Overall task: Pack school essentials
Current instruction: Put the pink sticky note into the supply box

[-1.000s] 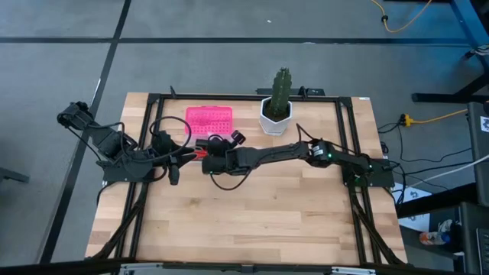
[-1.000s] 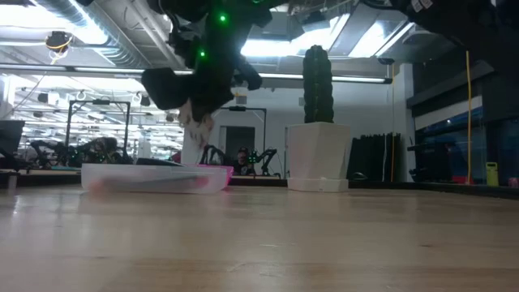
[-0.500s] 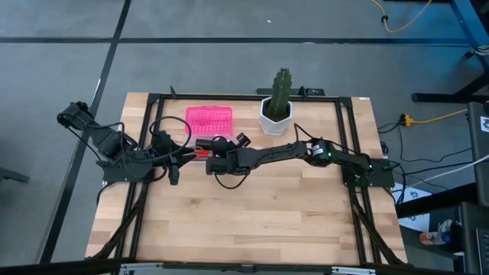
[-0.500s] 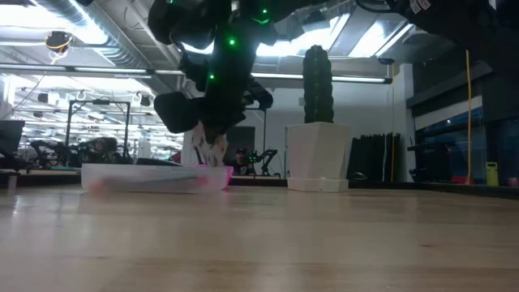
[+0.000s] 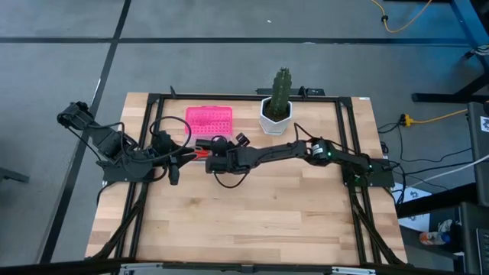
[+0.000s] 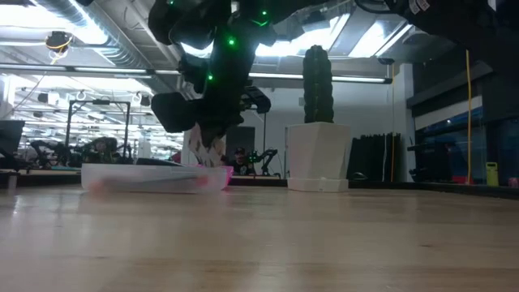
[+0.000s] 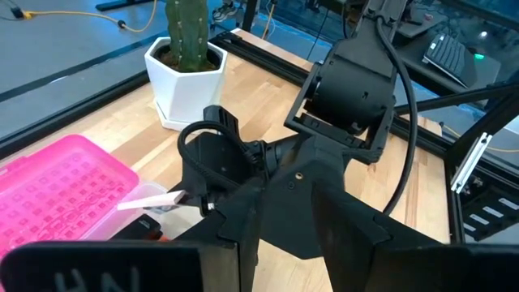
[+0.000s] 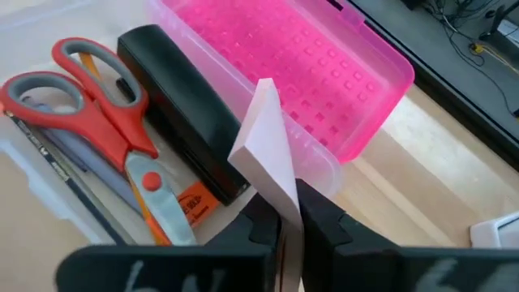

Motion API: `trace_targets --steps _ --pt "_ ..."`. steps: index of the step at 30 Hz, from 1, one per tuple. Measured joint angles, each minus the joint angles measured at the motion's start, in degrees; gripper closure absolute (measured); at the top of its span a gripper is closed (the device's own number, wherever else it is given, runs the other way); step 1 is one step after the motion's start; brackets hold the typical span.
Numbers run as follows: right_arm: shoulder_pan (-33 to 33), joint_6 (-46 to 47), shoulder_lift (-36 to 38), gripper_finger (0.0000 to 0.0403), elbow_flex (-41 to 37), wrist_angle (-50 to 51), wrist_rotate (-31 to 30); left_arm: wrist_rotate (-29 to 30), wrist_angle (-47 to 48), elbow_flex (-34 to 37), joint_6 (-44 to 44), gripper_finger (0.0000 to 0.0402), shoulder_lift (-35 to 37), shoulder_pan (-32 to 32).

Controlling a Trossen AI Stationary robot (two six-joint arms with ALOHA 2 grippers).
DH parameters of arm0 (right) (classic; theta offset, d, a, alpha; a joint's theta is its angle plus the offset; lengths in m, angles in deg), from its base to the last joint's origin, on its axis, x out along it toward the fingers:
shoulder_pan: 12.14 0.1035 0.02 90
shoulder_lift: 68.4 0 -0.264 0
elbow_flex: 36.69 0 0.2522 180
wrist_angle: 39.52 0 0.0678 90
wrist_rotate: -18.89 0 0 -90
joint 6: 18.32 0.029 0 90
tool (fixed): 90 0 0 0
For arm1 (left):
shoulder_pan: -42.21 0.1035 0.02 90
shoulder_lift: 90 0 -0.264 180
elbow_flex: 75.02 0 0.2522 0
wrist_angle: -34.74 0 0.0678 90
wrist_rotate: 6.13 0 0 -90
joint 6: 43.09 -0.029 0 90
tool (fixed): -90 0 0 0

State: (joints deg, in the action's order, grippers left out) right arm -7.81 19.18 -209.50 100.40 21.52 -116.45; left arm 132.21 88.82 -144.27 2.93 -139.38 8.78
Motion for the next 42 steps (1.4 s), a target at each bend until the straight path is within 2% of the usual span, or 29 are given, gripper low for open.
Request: trace_targets --steps 8,15,34,38,42 --pt "-1.5 -0.1 0.0 0.0371 0.0 0.0 0.2 0.0 0.0 0.0 0.0 0.0296 0.0 0.0" --pt "-2.8 -0.3 0.0 0.0371 0.0 -2.8 6.5 0.0 0.0 0.0 0.0 0.0296 0.0 0.0" --pt "-3.5 -0.4 0.0 0.0369 0.0 -6.0 9.1 0.0 0.0 0.0 -0.1 0.0296 0.0 0.0" --pt "-3.5 -0.4 0.0 0.0353 0.0 -7.0 9.1 0.0 0.0 0.0 -0.1 0.0296 0.0 0.0" --pt "-3.5 -0.4 0.0 0.0315 0.0 -7.9 9.6 0.0 0.0 0.0 -0.1 0.0296 0.0 0.0"
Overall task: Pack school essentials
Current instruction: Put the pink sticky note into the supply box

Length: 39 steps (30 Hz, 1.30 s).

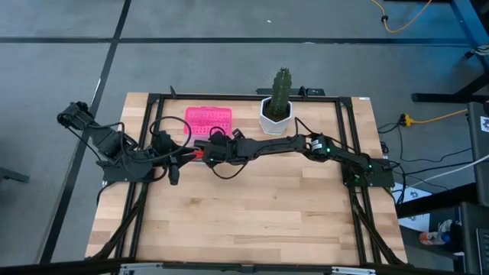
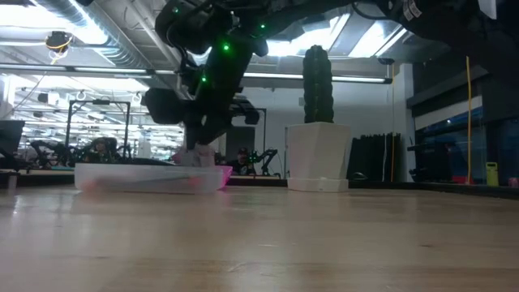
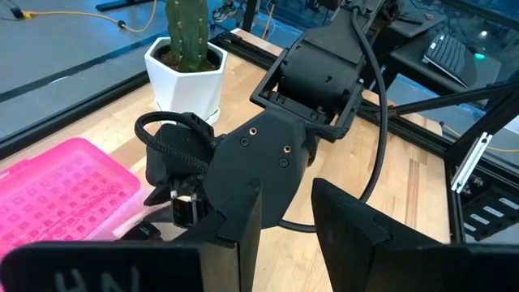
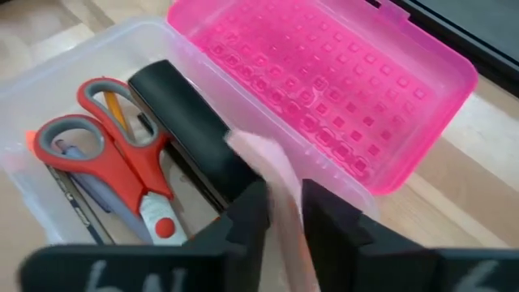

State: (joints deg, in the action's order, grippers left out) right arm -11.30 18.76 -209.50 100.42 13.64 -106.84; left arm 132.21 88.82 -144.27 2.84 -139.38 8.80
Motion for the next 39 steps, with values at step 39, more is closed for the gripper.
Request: trace_targets --steps 39 --pt "-0.1 -0.1 0.0 0.0239 0.0 -9.4 8.4 0.0 0.0 0.0 0.1 0.0296 0.0 0.0"
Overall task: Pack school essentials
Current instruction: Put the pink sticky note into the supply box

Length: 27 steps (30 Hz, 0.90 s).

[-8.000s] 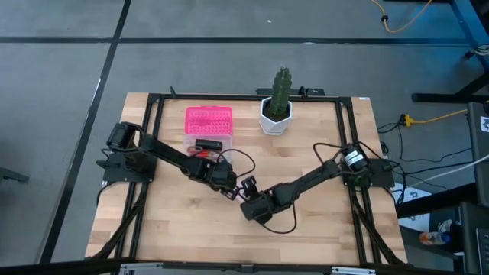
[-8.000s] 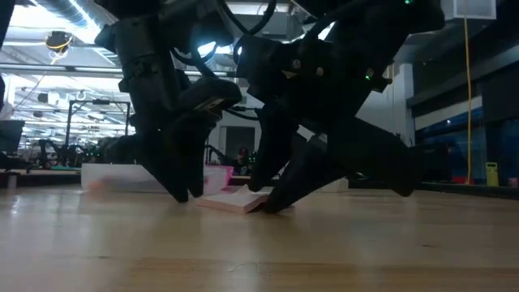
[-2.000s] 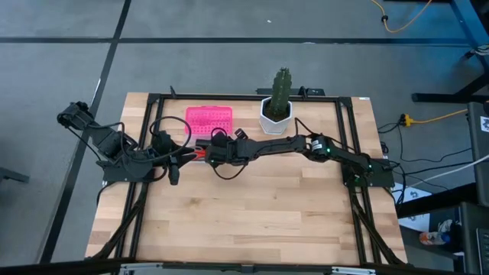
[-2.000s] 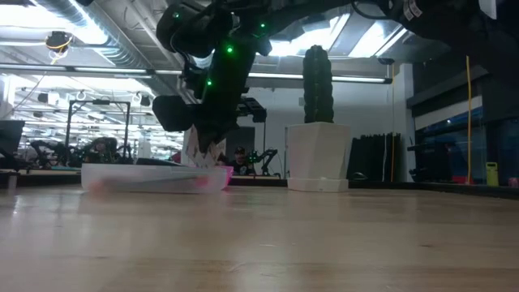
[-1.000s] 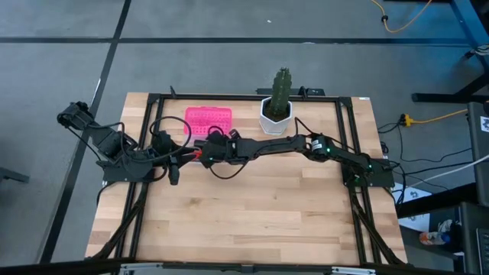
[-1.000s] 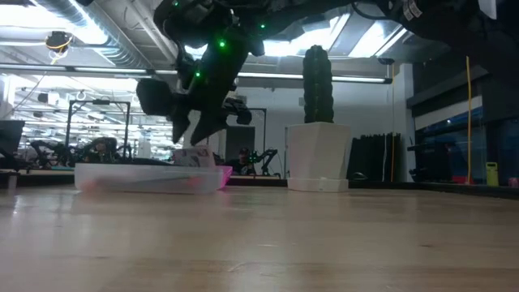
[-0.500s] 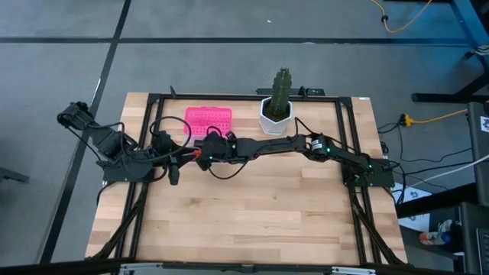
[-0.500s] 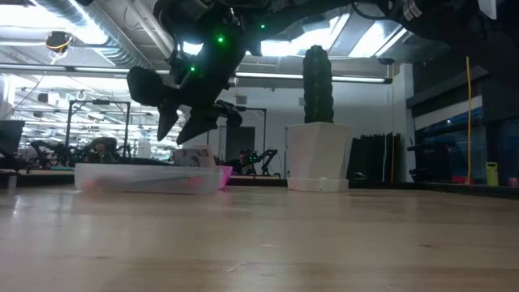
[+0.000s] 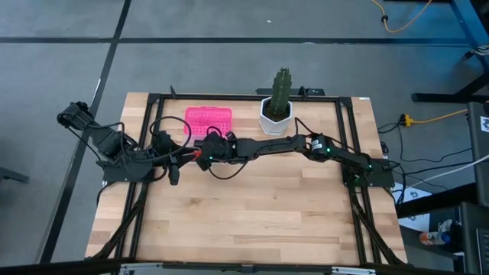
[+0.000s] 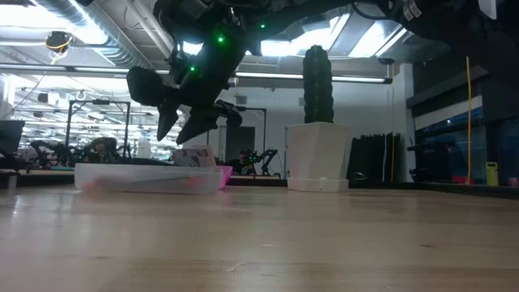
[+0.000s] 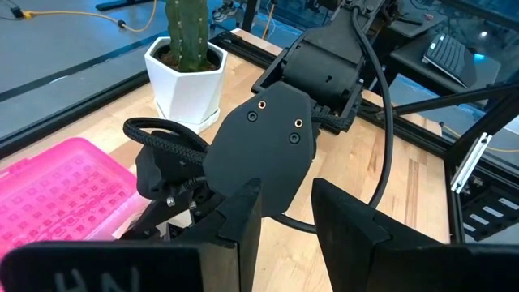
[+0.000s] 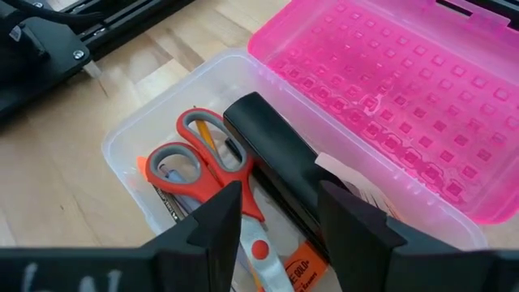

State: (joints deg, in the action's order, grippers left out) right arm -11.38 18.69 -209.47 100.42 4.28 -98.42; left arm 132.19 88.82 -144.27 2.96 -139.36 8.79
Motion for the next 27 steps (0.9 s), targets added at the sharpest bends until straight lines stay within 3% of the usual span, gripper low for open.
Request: trace_targets --steps 20,27 --pt "0.0 0.2 0.0 0.0239 0.0 0.0 0.0 0.0 0.0 0.0 -0.1 0.0296 0.0 0.0" --pt "0.0 -0.1 0.0 0.0239 0.0 -6.1 1.3 0.0 0.0 0.0 -0.1 0.0296 0.0 0.0"
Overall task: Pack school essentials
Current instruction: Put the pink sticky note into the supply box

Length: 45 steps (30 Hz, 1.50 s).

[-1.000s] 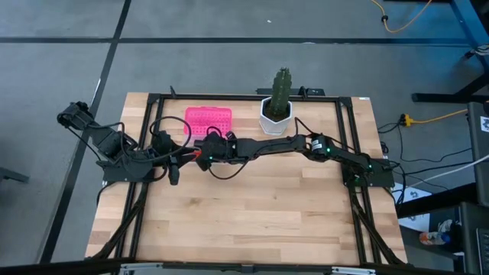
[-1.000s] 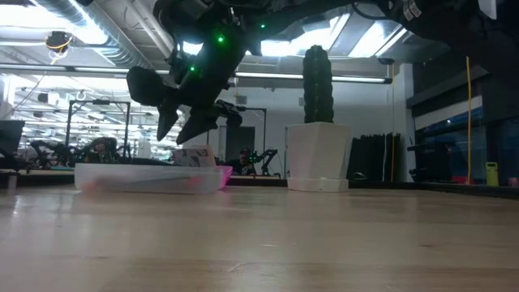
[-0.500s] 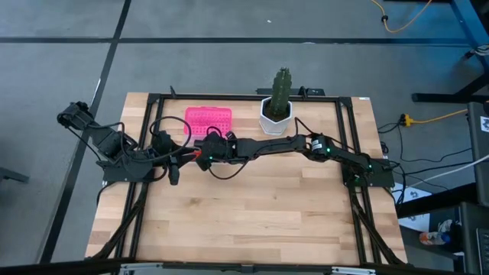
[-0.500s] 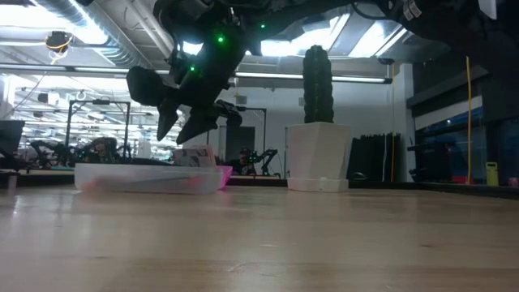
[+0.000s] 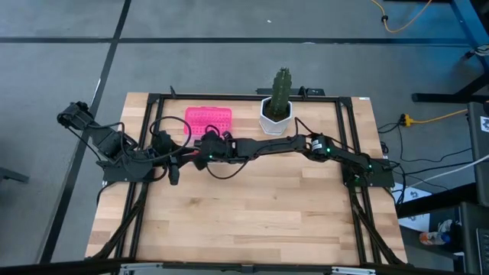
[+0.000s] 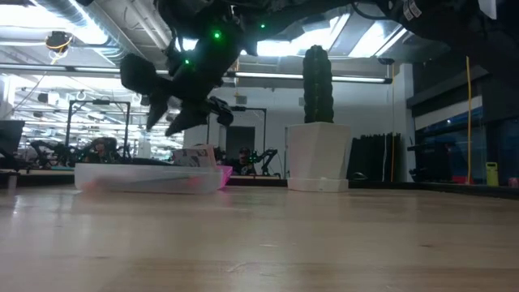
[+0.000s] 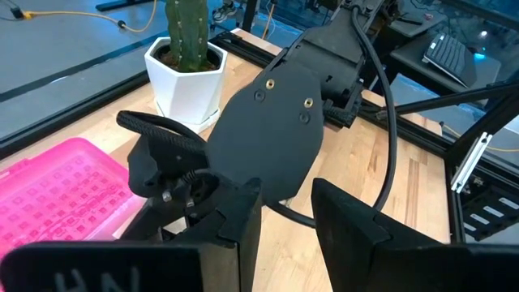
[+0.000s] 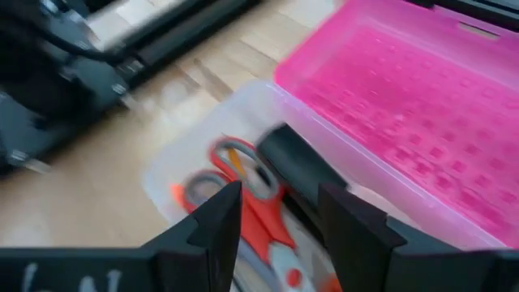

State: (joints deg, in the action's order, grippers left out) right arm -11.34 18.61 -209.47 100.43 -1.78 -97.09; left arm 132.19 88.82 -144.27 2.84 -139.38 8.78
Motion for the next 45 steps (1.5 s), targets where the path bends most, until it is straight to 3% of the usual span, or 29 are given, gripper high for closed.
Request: trace_targets --steps 12,16,20,27,31,36,45 --pt "-0.2 -2.5 0.1 0.0239 3.2 1.3 -1.7 0.0 0.0 0.0 0.0 0.0296 0.0 0.0" --pt "-2.3 2.1 0.1 0.0245 7.2 10.0 5.4 0.0 0.0 0.0 0.0 0.0296 0.0 0.0" --pt "-4.4 4.8 0.2 0.0255 9.8 21.8 5.4 0.0 0.0 0.0 0.1 0.0296 0.0 0.0" --pt "-5.6 5.0 0.2 0.0265 10.8 29.0 5.7 0.0 0.0 0.0 0.0 0.0296 0.0 0.0" --pt "-5.7 6.4 0.1 0.0270 10.8 34.6 2.9 0.0 0.0 0.0 0.0 0.0296 0.0 0.0" --pt "-5.6 4.7 0.1 0.0273 10.4 36.6 -3.7 0.0 0.0 0.0 0.0 0.0296 0.0 0.0" --pt "-4.3 -1.7 0.1 0.0273 6.7 31.8 4.1 0.0 0.0 0.0 0.0 0.0296 0.0 0.0"
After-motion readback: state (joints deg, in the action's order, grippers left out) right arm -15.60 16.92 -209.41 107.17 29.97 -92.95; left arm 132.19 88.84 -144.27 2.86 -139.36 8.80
